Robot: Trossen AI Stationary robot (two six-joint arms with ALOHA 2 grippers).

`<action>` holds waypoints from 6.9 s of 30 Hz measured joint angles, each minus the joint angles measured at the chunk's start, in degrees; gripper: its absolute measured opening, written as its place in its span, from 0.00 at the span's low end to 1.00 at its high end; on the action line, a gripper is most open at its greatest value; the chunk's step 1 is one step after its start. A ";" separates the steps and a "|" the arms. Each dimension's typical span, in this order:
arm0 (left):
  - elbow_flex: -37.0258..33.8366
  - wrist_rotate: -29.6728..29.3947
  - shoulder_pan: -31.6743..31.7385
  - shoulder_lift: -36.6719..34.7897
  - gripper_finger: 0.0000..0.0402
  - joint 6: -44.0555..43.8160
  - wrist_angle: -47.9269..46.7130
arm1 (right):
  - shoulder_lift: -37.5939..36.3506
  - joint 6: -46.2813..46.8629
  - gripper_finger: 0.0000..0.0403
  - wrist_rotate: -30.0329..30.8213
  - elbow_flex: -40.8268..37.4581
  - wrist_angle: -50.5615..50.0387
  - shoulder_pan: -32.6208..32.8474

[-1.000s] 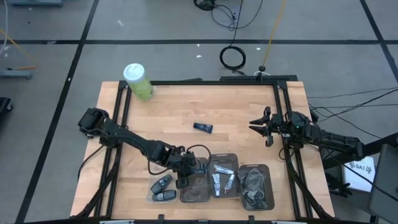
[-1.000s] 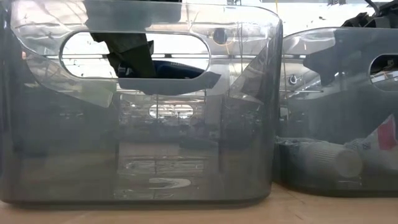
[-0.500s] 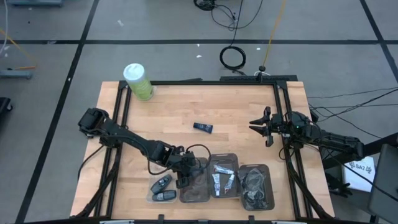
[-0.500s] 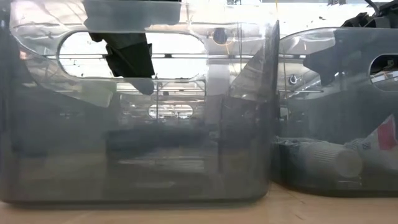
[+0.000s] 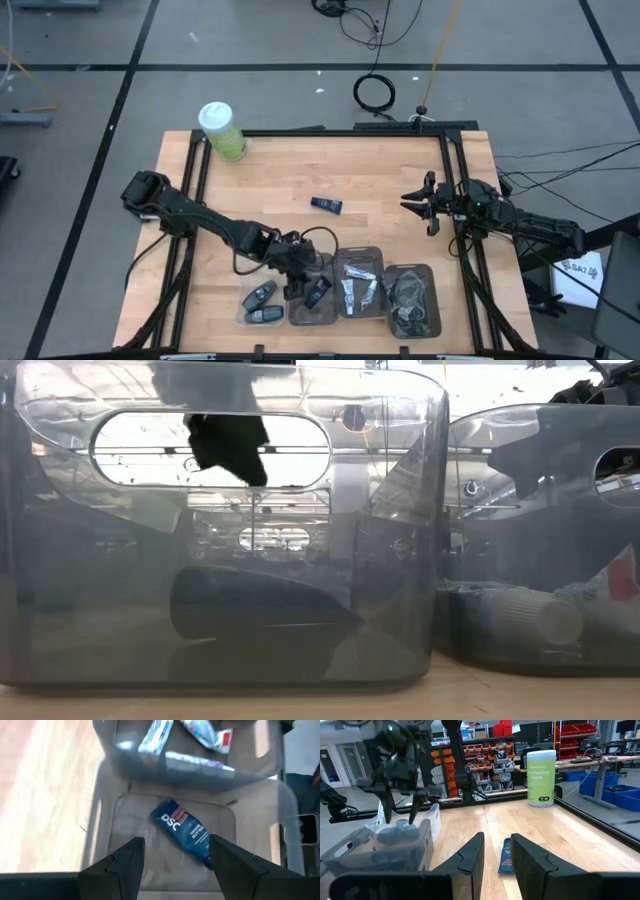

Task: Pick & Place Travel size toiletries
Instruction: Put the blue shaving cream into the left black bin

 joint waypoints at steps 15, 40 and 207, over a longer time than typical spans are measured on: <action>-11.06 -17.66 5.22 -16.42 0.54 14.70 8.11 | 0.00 0.00 0.21 0.00 -0.02 0.03 0.01; -52.65 -13.91 28.87 -29.38 0.54 13.85 69.30 | -0.02 0.00 0.21 0.00 -0.02 0.02 0.01; -3.02 1.47 23.42 -1.80 0.32 29.74 10.12 | 0.00 0.00 0.21 0.00 -0.04 0.02 0.01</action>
